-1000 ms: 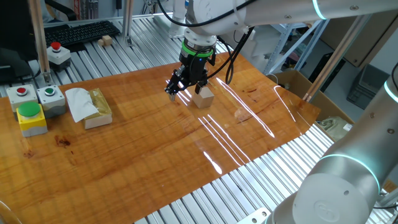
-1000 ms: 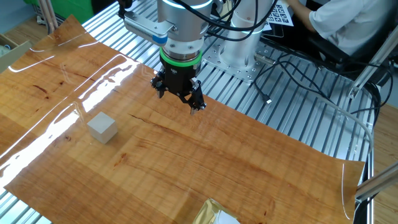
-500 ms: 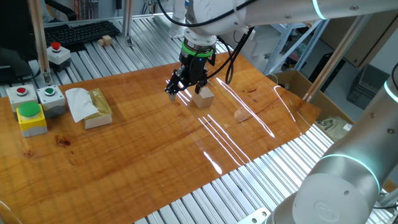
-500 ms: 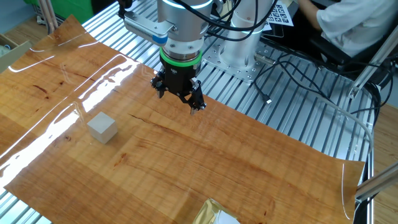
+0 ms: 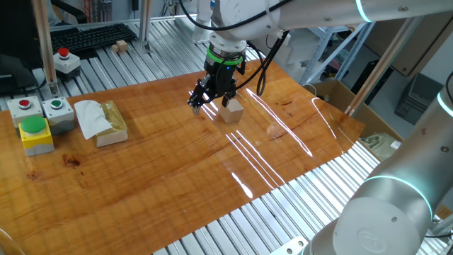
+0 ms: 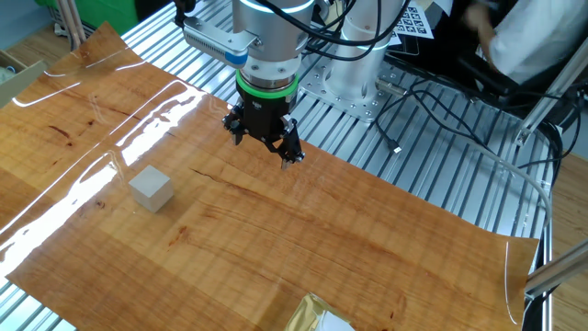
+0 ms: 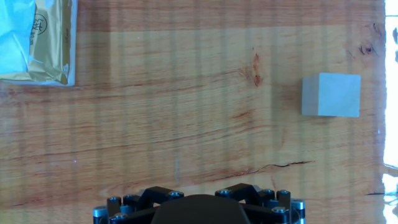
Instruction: Approach and touch the side of the small block
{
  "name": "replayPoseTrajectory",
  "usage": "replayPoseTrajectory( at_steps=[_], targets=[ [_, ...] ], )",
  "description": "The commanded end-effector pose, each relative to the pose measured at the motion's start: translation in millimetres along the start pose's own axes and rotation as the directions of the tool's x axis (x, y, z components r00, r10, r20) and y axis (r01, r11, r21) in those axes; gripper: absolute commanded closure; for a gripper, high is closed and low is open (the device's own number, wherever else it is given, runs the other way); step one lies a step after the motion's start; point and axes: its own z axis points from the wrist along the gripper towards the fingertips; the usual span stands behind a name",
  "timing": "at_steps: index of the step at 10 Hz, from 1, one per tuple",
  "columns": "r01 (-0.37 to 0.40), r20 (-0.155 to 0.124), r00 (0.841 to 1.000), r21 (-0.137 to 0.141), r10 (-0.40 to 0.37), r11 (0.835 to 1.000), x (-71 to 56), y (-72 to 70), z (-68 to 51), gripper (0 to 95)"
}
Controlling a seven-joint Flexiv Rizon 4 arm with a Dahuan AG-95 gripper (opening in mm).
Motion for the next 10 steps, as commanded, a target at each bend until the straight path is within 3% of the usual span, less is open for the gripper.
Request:
replayPoseTrajectory(
  at_steps=[1,10],
  targets=[
    [-0.037,0.034,0.998,-0.156,0.043,0.987,-0.1,0.2,0.9,95.0],
    [-0.031,0.035,0.999,-0.143,0.036,0.989,-1.2,2.5,9.4,95.0]
  ],
)
